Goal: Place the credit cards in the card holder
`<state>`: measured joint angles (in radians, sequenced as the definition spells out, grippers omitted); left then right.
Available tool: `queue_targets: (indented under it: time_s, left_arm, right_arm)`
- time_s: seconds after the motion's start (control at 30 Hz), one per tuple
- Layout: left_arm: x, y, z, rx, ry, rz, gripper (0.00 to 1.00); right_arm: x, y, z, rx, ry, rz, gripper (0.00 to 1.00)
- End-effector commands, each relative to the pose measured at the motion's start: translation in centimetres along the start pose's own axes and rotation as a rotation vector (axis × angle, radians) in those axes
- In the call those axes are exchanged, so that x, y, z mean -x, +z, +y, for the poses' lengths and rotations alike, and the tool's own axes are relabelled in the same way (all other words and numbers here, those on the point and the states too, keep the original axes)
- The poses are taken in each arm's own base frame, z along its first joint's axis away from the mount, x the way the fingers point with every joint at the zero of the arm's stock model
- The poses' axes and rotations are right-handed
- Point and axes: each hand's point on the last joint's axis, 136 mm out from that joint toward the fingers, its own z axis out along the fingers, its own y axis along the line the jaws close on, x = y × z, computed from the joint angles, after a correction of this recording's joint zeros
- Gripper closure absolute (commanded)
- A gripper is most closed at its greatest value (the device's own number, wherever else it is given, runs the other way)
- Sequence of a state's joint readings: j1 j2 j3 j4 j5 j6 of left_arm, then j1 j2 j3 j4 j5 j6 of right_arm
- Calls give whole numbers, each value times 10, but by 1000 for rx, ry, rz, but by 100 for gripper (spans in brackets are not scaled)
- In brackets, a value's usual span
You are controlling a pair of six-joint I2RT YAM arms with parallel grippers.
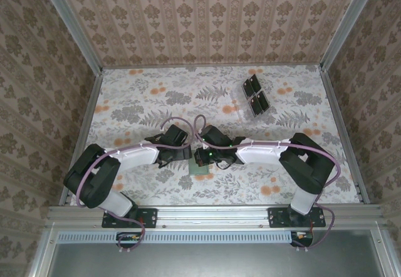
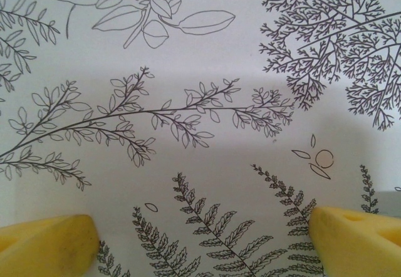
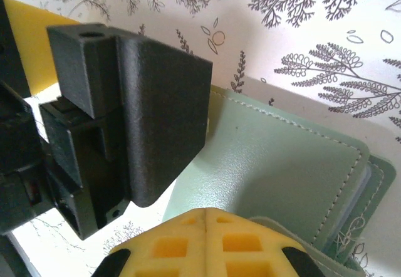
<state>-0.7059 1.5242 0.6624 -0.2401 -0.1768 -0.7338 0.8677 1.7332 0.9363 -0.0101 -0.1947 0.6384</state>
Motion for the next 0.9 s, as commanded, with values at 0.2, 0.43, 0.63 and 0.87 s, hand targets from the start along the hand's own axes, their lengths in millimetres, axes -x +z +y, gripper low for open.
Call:
queue_targets:
  time_s: [0.2,0.43,0.63,0.87]
  left_arm:
    - [-79,35,12,-26,-22,286,0]
    - [-79,35,12,-24,-24,289,0]
    - [-79,36,12,-23,-24,289,0]
    - [-76,34,8,-35,-21,280,0]
  right_arm:
    - [0,-5,4,60,52,-6,100]
    - [-10,-2,-1,62,71,11,100]
    - [-2,-7,10,98,55,-6,99]
    - [16,-44,13,21,31,-59,71]
